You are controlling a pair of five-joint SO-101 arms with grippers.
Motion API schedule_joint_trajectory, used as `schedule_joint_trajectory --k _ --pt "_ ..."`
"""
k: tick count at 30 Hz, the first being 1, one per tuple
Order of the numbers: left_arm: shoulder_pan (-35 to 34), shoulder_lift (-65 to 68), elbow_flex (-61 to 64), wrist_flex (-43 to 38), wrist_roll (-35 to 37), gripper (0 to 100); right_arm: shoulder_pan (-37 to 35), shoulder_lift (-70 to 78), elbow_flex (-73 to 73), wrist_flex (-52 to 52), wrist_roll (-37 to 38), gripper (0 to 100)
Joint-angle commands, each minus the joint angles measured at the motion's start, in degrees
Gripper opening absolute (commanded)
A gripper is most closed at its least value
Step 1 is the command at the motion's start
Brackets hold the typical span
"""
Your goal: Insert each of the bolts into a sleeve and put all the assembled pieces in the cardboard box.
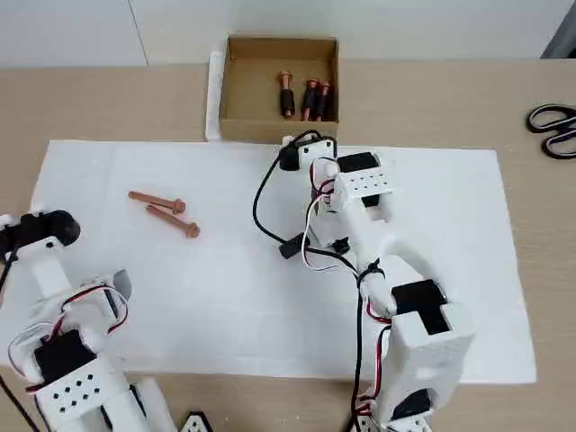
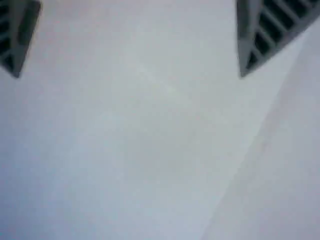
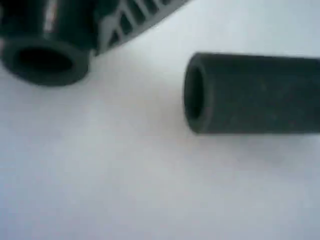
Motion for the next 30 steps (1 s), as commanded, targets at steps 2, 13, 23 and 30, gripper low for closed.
schedule_joint_trajectory --k 2,13,23,30 --pt "0.0 -0.09 -0.31 -1.32 -0.26 26 2.42 -0.75 -2.11 1.63 0.62 4.3" --pt "0.0 -0.09 -0.31 -1.32 -0.26 26 8.84 -0.4 -0.88 3.3 2.55 5.3" --pt "0.0 -0.09 -0.31 -1.32 -0.26 26 8.22 -0.13 1.85 3.21 2.55 17.7" --pt "0.0 -0.09 -0.31 -1.32 -0.26 26 8.22 5.05 1.85 3.12 2.64 17.5"
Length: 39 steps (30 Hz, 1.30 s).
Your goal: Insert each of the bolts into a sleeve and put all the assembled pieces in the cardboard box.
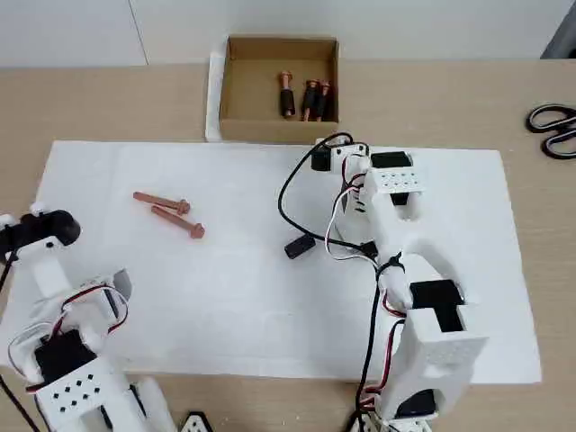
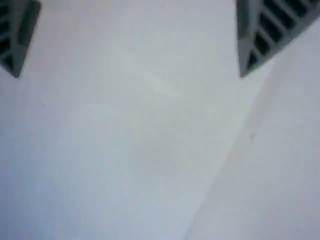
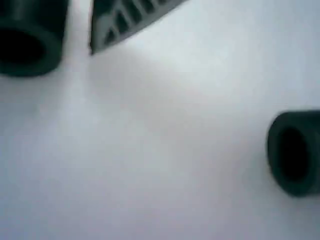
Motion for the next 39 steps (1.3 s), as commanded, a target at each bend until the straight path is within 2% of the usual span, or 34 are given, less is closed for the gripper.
schedule_joint_trajectory --k 1,7,24,28,32,39 --pt "0.0 -0.09 -0.31 -1.32 -0.26 26 0.31 3.12 0.7 0.13 0.53 17.2" --pt "0.0 -0.09 -0.31 -1.32 -0.26 26 0.57 3.03 0.53 -1.45 0.53 0.0" --pt "0.18 0.09 -2.15 -0.7 -1.58 26 0.57 -13.14 -11.25 12.7 0.44 0.3" --pt "6.51 0.44 -5.49 3.34 -6.51 26 0.66 -13.41 -12.48 14.11 0.44 0.3" --pt "12.48 8.26 -12.53 6.15 -8.44 26 0.66 -13.41 -12.66 14.29 0.35 0.3" --pt "16.53 35.78 -31.87 6.51 -8.7 26 0.66 -13.41 -12.57 14.29 0.09 0.3"
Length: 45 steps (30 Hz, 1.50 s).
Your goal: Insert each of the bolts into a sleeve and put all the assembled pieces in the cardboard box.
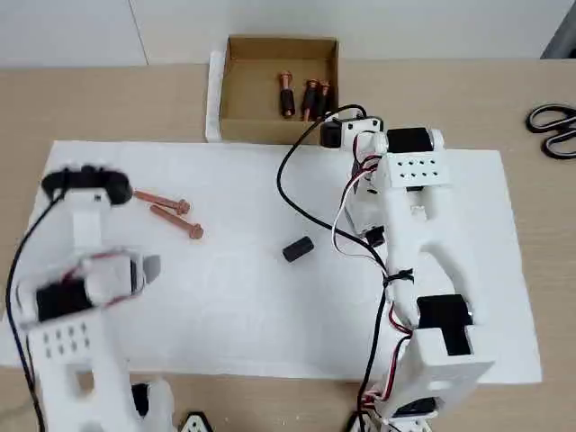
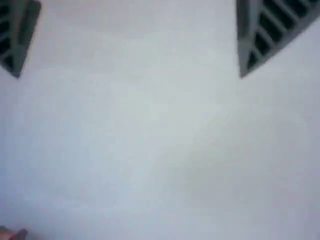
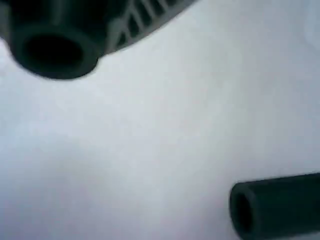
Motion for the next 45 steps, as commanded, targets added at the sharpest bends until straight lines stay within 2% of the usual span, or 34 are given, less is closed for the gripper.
schedule_joint_trajectory --k 1,4,8,11,14,17,23,35,41,45 --pt "2.2 14.68 -12.35 0.88 -1.67 26 0.4 -3.56 -2.64 0.31 0.09 0.3" --pt "4.75 26.11 -22.11 4.75 -9.05 26 0.48 -3.56 -2.55 0.4 0.09 0.3" --pt "6.51 38.77 -34.68 10.55 -26.11 26 0.48 -3.56 -2.46 0.4 0.09 0.3" --pt "6.59 45.54 -41.89 12.13 -34.46 26 0.48 -3.56 -2.46 0.4 0.0 0.3" --pt "6.95 50.29 -47.78 10.46 -36.4 26 0.48 -3.56 -2.46 0.4 0.0 0.3" --pt "8.35 54.07 -51.56 5.19 -36.4 26 0.48 -3.56 -2.46 0.4 0.0 0.3" --pt "9.76 61.54 -52.35 -3.34 -37.27 26 0.48 -3.47 -2.46 1.19 0.0 0.3" --pt "10.55 67.69 -54.99 -4.84 -66.37 26 2.15 -3.12 -2.46 1.19 0.0 0.3" --pt "10.46 70.24 -54.99 -4.92 -76.31 26 2.15 -3.12 -1.49 1.19 0.0 0.3" --pt "10.55 73.32 -54.99 -7.65 -78.95 26 2.15 -3.12 -0.97 1.1 -0.09 0.3"
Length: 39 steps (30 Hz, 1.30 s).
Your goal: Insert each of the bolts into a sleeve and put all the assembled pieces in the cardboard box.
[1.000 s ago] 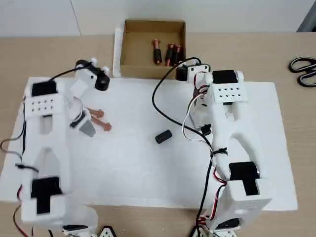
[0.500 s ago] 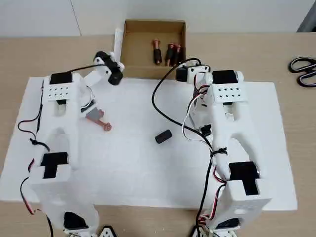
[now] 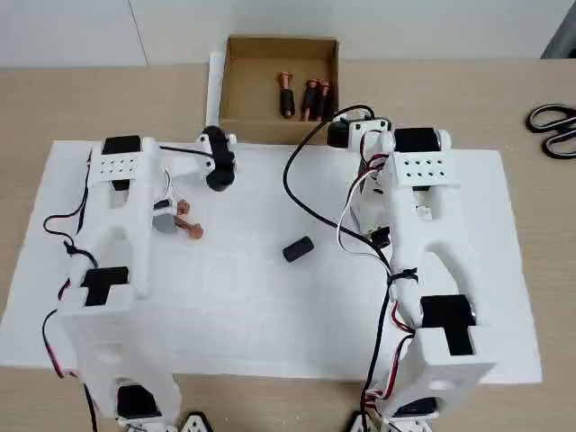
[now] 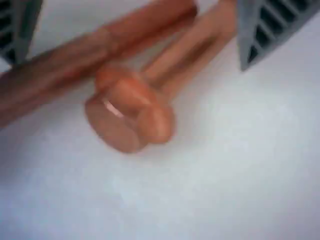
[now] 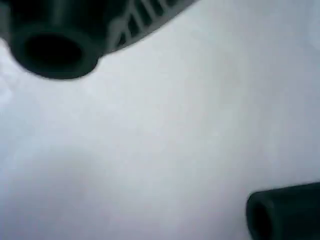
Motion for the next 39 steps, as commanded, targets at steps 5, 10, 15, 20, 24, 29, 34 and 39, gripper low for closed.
schedule_joint_trajectory --k 5,10,15,20,24,29,34,39 --pt "0.35 3.6 -1.89 -4.31 -11.52 26 0.48 -3.12 -0.97 0.31 -0.09 0.3" --pt "0.88 3.52 -1.89 -3.87 -11.52 24 0.48 -3.12 -0.97 0.04 -0.09 0.3" --pt "2.2 3.52 -1.98 -0.7 -11.69 14 0.48 -3.12 -0.97 -0.13 -0.09 0.3" --pt "3.08 3.52 -1.98 -0.62 -11.34 7 0.4 -3.12 -0.97 -0.13 -0.09 0.3" --pt "3.25 3.52 -1.98 0.53 -11.25 6 0.4 -3.12 -0.97 -0.13 -0.09 0.3" --pt "4.4 0.88 -1.98 7.3 -11.25 6 0.4 -3.12 -0.97 -0.22 -0.09 0.3" --pt "7.47 -5.27 -1.98 15.3 -7.82 6 0.4 -3.03 -0.97 -0.22 -0.09 0.3" --pt "9.67 -7.65 -1.89 19.43 0.35 6 0.4 -3.03 -0.97 -0.13 -0.09 0.3"
